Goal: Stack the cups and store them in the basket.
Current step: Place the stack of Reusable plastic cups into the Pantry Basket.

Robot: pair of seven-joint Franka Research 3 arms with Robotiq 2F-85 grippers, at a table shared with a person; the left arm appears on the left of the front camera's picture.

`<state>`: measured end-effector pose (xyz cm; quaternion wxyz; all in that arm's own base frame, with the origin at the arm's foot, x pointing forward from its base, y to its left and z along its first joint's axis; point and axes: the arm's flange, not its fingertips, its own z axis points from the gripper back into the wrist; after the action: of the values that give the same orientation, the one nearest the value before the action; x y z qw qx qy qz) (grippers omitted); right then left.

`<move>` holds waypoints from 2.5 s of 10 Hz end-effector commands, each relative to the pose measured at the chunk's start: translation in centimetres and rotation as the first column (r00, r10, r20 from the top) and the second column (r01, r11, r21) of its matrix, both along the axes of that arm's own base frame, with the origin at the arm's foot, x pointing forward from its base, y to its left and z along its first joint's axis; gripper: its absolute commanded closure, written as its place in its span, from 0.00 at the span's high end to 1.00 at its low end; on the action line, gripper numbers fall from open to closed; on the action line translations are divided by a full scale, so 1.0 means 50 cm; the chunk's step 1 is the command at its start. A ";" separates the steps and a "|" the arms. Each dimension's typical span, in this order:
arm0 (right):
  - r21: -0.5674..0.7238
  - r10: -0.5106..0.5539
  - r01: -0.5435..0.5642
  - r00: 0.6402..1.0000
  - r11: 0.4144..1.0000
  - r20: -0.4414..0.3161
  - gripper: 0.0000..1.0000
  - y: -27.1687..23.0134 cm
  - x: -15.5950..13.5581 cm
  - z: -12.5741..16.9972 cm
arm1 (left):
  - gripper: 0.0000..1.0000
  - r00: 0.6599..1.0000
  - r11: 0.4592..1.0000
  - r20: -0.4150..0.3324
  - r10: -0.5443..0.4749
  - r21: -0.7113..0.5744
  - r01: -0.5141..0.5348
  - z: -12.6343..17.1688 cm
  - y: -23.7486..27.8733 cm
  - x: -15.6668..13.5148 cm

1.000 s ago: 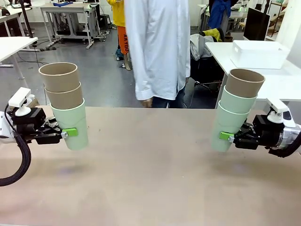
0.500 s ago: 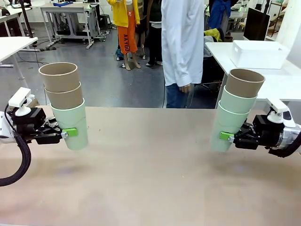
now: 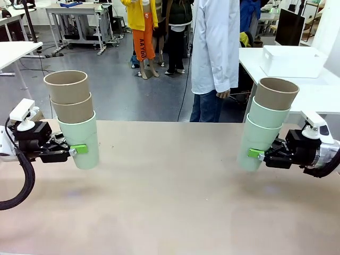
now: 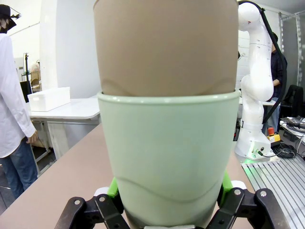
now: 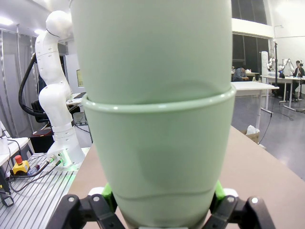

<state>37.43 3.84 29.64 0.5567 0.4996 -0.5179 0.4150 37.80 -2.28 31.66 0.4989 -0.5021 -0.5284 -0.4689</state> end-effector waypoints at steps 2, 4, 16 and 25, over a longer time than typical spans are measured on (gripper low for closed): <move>0.002 -0.005 0.005 1.000 1.000 0.012 0.85 0.000 0.002 0.009 | 0.85 1.000 1.000 0.004 -0.003 -0.006 0.003 0.010 -0.002 0.000; 0.002 -0.005 0.005 1.000 1.000 0.012 0.85 0.000 0.002 0.009 | 0.85 1.000 1.000 0.004 -0.003 -0.006 0.003 0.010 -0.002 0.000; 0.002 -0.005 0.005 1.000 1.000 0.012 0.85 0.000 0.002 0.009 | 0.85 1.000 1.000 0.004 -0.003 -0.006 0.003 0.010 -0.002 0.000; 0.002 -0.005 0.005 1.000 1.000 0.012 0.85 0.000 0.002 0.009 | 0.85 1.000 1.000 0.004 -0.003 -0.006 0.003 0.010 -0.002 0.000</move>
<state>37.43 3.84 29.64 0.5567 0.4996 -0.5179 0.4150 37.80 -2.28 31.66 0.4989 -0.5021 -0.5284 -0.4689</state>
